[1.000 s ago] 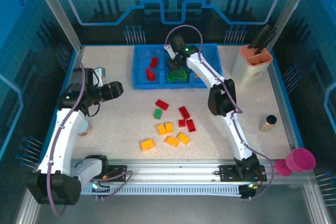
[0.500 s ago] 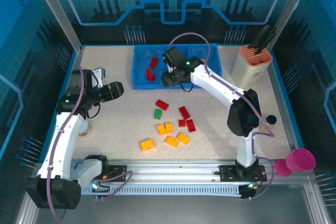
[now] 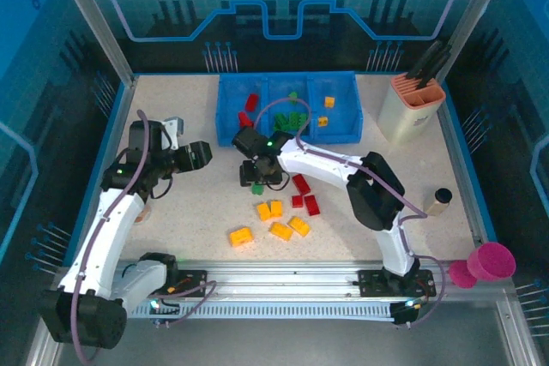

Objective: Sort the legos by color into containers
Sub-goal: Pick up the lego from the center of the table.

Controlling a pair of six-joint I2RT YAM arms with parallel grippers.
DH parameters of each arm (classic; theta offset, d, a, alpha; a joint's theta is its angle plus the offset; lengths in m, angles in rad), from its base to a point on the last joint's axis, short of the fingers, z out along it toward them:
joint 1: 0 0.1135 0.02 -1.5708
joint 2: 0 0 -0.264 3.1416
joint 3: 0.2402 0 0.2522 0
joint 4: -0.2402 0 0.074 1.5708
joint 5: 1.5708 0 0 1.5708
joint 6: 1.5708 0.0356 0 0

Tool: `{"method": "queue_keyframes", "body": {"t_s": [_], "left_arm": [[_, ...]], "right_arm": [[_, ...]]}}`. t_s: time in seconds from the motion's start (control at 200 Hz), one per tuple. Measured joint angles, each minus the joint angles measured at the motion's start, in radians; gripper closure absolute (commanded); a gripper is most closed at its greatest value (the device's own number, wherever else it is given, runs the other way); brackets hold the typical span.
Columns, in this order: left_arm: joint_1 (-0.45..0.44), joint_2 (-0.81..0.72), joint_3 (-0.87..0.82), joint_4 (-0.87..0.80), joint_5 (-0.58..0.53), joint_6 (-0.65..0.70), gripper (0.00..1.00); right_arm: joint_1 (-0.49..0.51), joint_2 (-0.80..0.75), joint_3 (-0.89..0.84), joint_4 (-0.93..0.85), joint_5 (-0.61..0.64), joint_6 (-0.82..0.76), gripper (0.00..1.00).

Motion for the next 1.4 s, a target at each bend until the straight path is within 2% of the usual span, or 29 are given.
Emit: {"method": "queue_keyframes", "body": {"t_s": [0.36,0.455,0.625,0.746,0.891,1.031,1.206,1.316,1.401], "left_arm": [[-0.008,-0.026,-0.011,0.006,-0.037,0.016,0.21],[-0.008,-0.026,-0.013,0.006,-0.043,0.021,0.21],[-0.008,-0.024,-0.014,0.007,-0.043,0.022,0.21],[-0.008,-0.007,-0.014,0.006,-0.043,0.023,0.21],[-0.008,0.026,-0.014,0.002,-0.039,0.018,0.24],[-0.015,0.043,-0.021,0.0,-0.037,-0.035,0.25],[-0.068,0.015,-0.089,0.007,-0.061,-0.148,0.25],[-0.124,0.02,-0.127,0.022,-0.077,-0.232,0.25],[-0.188,0.045,-0.144,0.037,-0.093,-0.299,0.23]], "right_arm": [[0.0,0.113,0.022,-0.01,0.006,0.016,0.4],[0.0,0.137,0.048,-0.017,0.013,0.01,0.48],[0.0,0.16,0.08,-0.036,0.016,-0.021,0.68],[0.0,0.16,0.08,-0.04,0.014,-0.059,0.71],[0.0,0.104,0.023,-0.076,0.012,-0.13,0.72],[-0.013,-0.037,0.008,-0.168,0.058,-0.235,0.72],[-0.131,-0.204,0.106,-0.2,0.124,-0.42,0.73],[-0.238,-0.189,0.201,-0.159,0.155,-0.537,0.73],[-0.307,-0.113,0.297,-0.125,0.167,-0.613,0.73]]}}
